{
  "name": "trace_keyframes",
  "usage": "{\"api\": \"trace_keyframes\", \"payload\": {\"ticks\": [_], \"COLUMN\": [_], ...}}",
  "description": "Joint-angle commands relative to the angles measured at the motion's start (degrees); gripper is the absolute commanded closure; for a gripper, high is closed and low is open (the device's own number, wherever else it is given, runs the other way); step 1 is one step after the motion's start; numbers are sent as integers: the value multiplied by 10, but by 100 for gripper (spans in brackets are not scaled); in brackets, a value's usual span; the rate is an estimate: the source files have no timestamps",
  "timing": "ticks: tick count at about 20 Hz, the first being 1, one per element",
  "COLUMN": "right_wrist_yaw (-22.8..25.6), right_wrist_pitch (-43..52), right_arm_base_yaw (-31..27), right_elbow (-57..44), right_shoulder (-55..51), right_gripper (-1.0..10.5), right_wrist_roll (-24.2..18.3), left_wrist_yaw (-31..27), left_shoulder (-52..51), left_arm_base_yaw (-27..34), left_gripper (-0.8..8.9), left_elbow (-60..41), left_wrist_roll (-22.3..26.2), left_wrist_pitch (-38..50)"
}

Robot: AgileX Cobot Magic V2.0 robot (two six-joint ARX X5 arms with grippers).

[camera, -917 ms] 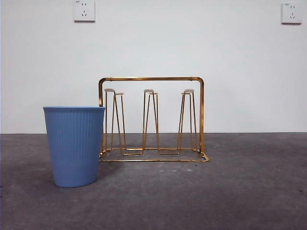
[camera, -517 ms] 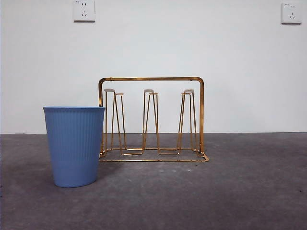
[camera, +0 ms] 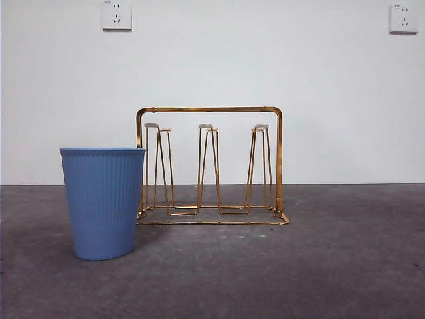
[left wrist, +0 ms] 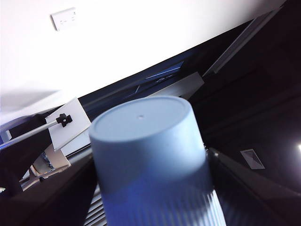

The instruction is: Pick up cup 1,put cup 1 in the cup rack,pick up cup 2,put cup 2 in the cup rack

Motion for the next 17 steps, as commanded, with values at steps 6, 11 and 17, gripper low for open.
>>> {"api": "trace_keyframes", "payload": {"ticks": [6,11,17], "right_wrist_yaw": [4,36,88], "right_wrist_pitch": [-51,-117,-276], "right_arm_base_yaw": [1,1,1], "right_elbow": [-5,-5,-5], "right_shoulder": [-10,-40,-94], "right_gripper": [779,779,783], "right_wrist_roll": [3,3,3], "left_wrist_yaw": [26,35,34], "left_shoulder": [1,1,0], "left_arm_base_yaw": [-3,0,0], "left_gripper": [821,821,820], "left_elbow": [2,2,2], "left_wrist_roll": [63,85,183], "left_wrist_pitch": [7,5,-46]}}
